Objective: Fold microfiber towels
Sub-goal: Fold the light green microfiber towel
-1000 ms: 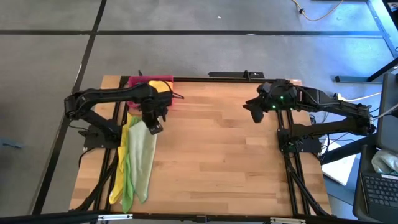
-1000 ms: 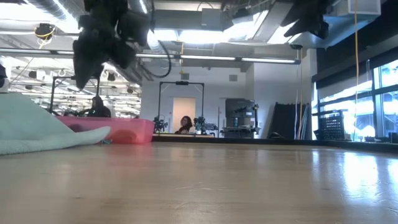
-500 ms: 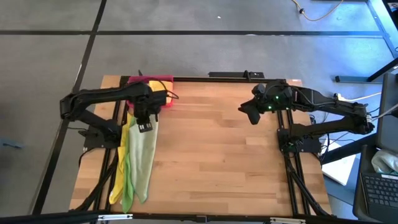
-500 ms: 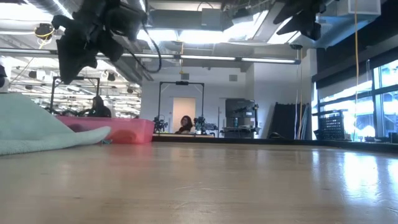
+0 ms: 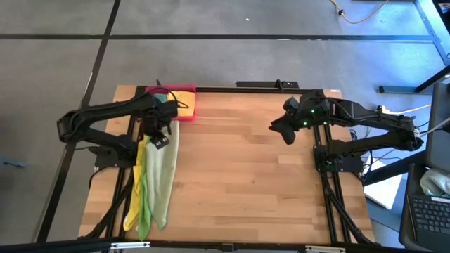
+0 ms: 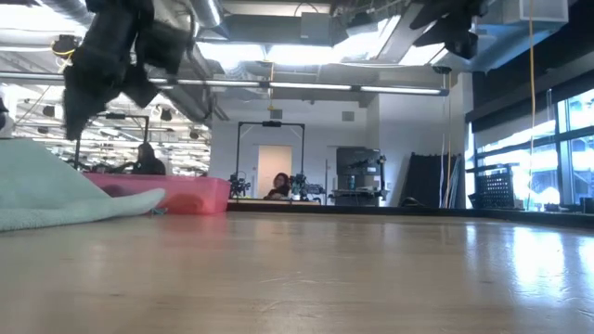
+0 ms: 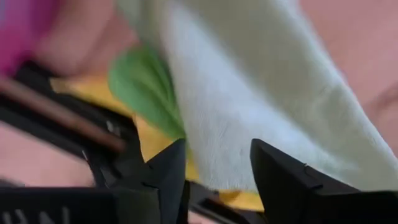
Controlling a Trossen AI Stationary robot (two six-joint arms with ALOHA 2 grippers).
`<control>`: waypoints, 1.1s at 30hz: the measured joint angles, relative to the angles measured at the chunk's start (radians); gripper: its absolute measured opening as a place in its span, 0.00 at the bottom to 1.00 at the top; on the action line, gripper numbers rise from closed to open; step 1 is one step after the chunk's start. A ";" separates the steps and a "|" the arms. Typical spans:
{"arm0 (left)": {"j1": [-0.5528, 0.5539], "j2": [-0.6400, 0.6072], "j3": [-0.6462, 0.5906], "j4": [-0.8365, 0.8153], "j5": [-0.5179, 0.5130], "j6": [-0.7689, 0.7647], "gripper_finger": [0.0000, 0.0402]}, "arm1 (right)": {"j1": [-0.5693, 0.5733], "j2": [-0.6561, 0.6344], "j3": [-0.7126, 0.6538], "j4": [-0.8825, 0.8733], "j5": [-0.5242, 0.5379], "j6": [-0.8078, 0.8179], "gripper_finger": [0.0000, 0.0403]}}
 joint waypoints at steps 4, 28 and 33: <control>0.044 0.001 -0.017 -0.077 -0.004 -0.021 0.48 | 0.000 0.000 0.000 -0.010 -0.046 -0.115 0.36; -0.052 0.031 -0.084 0.144 0.237 -0.466 0.27 | 0.004 -0.059 0.000 -0.318 -0.143 -0.275 0.36; -0.140 0.031 -0.083 0.234 0.286 -0.582 0.03 | 0.005 -0.153 0.000 -0.328 -0.139 -0.202 0.36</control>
